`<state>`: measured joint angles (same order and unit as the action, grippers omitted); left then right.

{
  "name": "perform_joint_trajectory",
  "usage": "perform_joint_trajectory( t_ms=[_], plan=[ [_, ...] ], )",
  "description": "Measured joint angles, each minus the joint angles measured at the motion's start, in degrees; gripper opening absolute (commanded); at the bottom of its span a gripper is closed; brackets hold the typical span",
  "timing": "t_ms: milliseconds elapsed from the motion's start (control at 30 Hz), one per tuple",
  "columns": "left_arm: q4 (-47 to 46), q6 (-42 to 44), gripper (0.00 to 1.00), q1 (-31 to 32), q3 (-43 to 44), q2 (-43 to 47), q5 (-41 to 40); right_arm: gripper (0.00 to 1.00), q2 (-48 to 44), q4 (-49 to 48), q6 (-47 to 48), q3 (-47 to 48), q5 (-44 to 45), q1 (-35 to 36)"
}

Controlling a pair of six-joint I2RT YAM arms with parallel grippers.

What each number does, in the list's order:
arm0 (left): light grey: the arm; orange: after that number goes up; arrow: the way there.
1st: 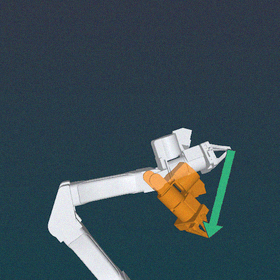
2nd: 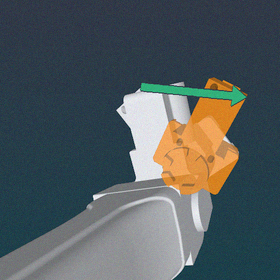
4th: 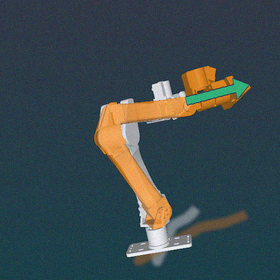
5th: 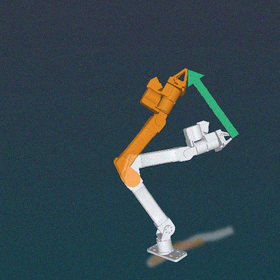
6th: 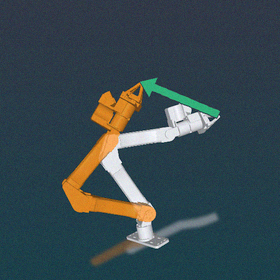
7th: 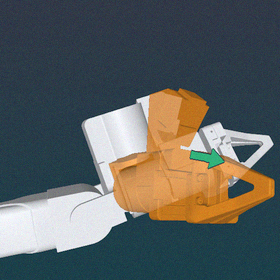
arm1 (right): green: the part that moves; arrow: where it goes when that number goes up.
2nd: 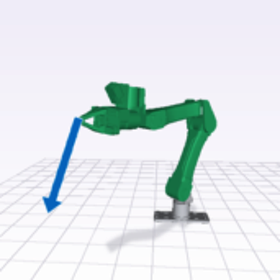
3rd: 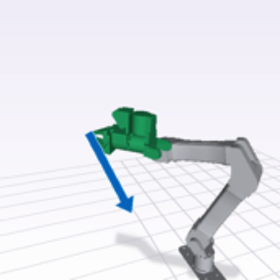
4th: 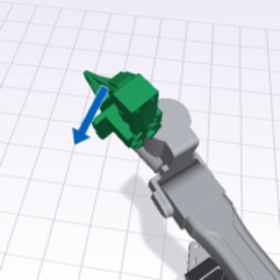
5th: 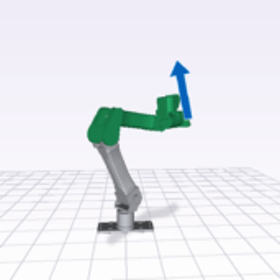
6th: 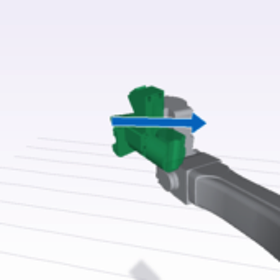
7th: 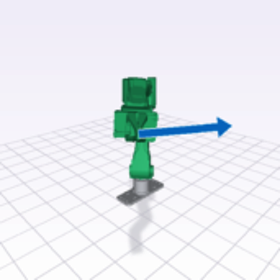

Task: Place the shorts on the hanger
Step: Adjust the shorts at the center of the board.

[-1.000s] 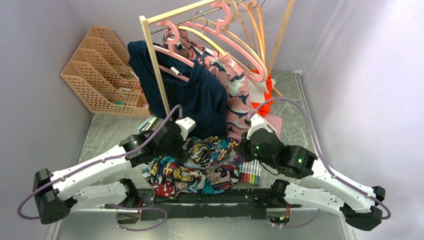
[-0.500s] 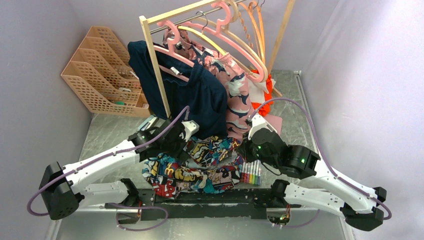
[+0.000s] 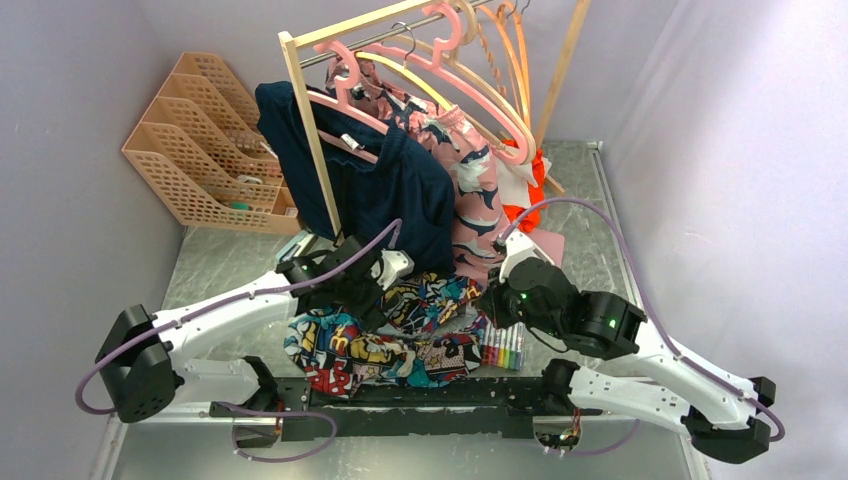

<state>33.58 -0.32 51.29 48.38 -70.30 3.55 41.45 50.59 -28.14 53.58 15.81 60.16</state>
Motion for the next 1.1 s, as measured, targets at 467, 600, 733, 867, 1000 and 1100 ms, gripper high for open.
perform_joint_trajectory(
  t_ms=[467,600,733,867,1000,1100],
  plan=[
    [-4.0,7.1,0.87,-0.3,2.5,-5.6,1.6,0.00,-1.0,0.4,0.3,0.0,-0.6,0.0],
    [-5.0,7.8,0.83,-0.3,2.4,-7.0,3.0,0.00,-1.0,0.4,0.3,0.0,-0.9,0.0],
    [-5.8,8.0,0.78,-0.5,1.9,-7.9,4.3,0.00,-1.0,0.4,0.3,0.0,-0.9,0.0],
    [-5.9,7.8,0.66,-0.6,1.6,-8.5,5.5,0.00,-1.3,0.4,0.3,0.0,-1.0,0.0],
    [-5.9,7.7,0.39,-0.9,1.6,-8.6,6.7,0.00,-1.5,0.6,0.3,0.0,-1.0,0.0],
    [-5.7,7.5,0.13,-1.0,1.6,-8.7,7.2,0.00,-2.0,0.9,0.3,0.0,-1.0,0.0]
  ],
)
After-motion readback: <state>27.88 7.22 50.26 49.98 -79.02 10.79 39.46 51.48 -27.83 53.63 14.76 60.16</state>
